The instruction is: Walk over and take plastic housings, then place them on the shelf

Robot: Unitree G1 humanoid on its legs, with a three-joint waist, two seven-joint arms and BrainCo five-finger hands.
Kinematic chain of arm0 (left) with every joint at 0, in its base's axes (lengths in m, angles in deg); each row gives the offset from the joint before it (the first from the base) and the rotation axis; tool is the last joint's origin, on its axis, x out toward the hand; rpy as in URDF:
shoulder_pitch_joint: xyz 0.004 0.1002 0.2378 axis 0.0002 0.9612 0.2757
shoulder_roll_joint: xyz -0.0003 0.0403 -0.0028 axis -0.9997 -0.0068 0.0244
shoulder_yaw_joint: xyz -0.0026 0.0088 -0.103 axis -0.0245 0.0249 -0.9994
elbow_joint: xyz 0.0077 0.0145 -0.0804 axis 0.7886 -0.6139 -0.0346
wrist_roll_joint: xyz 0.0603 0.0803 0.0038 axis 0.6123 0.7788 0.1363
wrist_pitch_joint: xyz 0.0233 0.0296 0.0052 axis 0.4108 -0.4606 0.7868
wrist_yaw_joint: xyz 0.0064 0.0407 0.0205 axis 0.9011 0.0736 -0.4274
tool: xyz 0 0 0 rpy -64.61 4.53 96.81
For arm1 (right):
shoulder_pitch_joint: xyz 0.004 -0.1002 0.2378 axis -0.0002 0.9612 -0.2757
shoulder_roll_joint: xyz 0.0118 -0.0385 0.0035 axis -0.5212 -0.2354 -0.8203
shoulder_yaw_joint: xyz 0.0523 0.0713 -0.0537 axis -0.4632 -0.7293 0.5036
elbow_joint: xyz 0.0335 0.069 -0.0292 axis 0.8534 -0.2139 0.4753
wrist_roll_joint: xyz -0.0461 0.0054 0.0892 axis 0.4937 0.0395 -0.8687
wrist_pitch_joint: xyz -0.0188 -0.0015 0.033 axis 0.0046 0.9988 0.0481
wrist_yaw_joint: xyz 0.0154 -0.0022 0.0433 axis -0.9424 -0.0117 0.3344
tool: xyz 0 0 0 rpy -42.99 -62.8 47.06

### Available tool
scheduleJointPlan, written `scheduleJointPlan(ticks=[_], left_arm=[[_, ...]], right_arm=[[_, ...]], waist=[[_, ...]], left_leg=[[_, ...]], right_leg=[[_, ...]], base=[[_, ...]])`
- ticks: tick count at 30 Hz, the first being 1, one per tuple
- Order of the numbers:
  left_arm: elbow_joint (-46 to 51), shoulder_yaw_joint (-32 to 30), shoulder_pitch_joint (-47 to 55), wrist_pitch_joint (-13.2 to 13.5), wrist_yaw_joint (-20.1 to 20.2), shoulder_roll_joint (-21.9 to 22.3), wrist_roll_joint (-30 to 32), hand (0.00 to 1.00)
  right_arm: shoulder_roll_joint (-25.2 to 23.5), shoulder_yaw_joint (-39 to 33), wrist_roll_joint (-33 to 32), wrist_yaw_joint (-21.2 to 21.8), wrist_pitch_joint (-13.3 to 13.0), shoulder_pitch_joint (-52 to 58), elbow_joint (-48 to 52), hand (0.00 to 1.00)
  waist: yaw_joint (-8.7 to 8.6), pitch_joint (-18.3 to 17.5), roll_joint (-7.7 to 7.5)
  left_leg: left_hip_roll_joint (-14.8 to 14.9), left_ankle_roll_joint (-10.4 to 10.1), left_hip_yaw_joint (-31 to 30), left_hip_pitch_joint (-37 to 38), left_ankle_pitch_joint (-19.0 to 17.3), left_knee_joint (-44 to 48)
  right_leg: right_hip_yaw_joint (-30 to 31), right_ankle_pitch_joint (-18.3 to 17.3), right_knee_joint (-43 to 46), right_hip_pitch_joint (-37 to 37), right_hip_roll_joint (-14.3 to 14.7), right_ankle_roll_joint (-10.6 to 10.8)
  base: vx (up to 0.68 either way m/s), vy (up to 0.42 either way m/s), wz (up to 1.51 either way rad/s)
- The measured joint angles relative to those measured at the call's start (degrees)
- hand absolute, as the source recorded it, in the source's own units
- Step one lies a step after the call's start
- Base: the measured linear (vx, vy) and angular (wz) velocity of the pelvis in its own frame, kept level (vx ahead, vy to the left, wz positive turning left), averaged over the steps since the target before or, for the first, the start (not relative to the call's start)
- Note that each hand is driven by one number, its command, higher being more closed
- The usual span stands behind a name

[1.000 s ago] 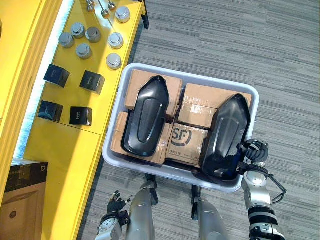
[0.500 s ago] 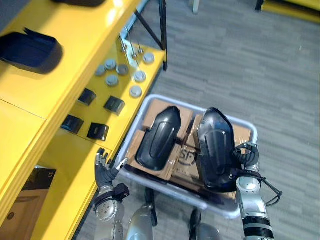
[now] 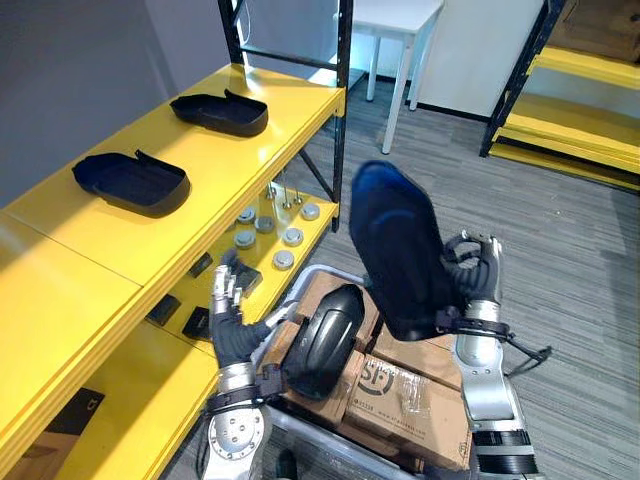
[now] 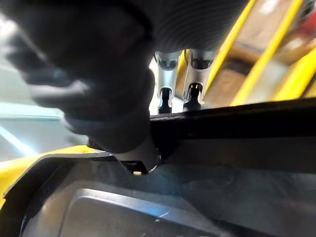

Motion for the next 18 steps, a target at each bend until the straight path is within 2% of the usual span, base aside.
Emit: scheduleJointPlan(ticks=[1,5,9,14,18], left_arm=[[-2.0,1.4,-1.3,0.0,2.0,-0.3,-4.4,0.0],[-5.9,4.0,-3.1,-0.1,4.6,-1.1,-9.8,0.0],[-9.6,4.9,-5.5,-0.3,5.5,-1.2,-11.5,0.0],[-12.4,5.8,-6.8,-0.5,5.9,-1.4,-12.7,0.0],[-14.4,5.6,-7.7,-0.7,5.7,-1.4,-13.7,0.0]], right_arm=[[-0.1,1.9,0.0,0.0,-0.2,-1.0,0.0,1.0],[-1.4,5.3,-0.1,0.0,-0.8,-2.5,0.1,1.0],[-2.4,8.5,-0.2,0.0,-1.0,-3.0,0.5,1.0],[-2.4,11.4,-0.3,0.1,-1.0,-3.0,0.5,1.0],[-2.5,12.9,-2.6,0.3,-1.0,-3.1,0.6,1.0]], waist=[[-0.03,-0.4,0.04],[-0.02,-1.6,0.03],[-0.06,-1.7,0.0],[-0.97,-1.8,0.07],[-1.27,-2.1,0.34]], left_leg=[[0.5,-0.1,-0.1,0.5,0.4,-0.5],[0.6,-0.6,0.1,0.6,1.2,-1.4],[-0.1,-0.7,1.4,0.5,3.1,-3.6],[-0.8,-0.3,2.4,0.4,4.1,-3.6],[-1.8,0.2,3.2,-0.7,5.0,-4.0]], right_leg=[[0.0,0.0,1.1,-0.5,0.4,0.0],[0.1,0.1,-0.3,-0.5,0.6,-0.1],[0.3,0.1,-3.3,-0.3,0.5,-0.2],[1.5,0.1,-4.5,-0.6,-0.3,-0.3],[1.6,-0.5,-6.3,-1.2,-1.1,-1.2]], base=[[0.0,-0.037,0.01],[-0.02,-0.029,-0.05],[-0.06,-0.045,-0.16],[-0.09,-0.01,-0.11],[-0.13,0.001,-0.13]])
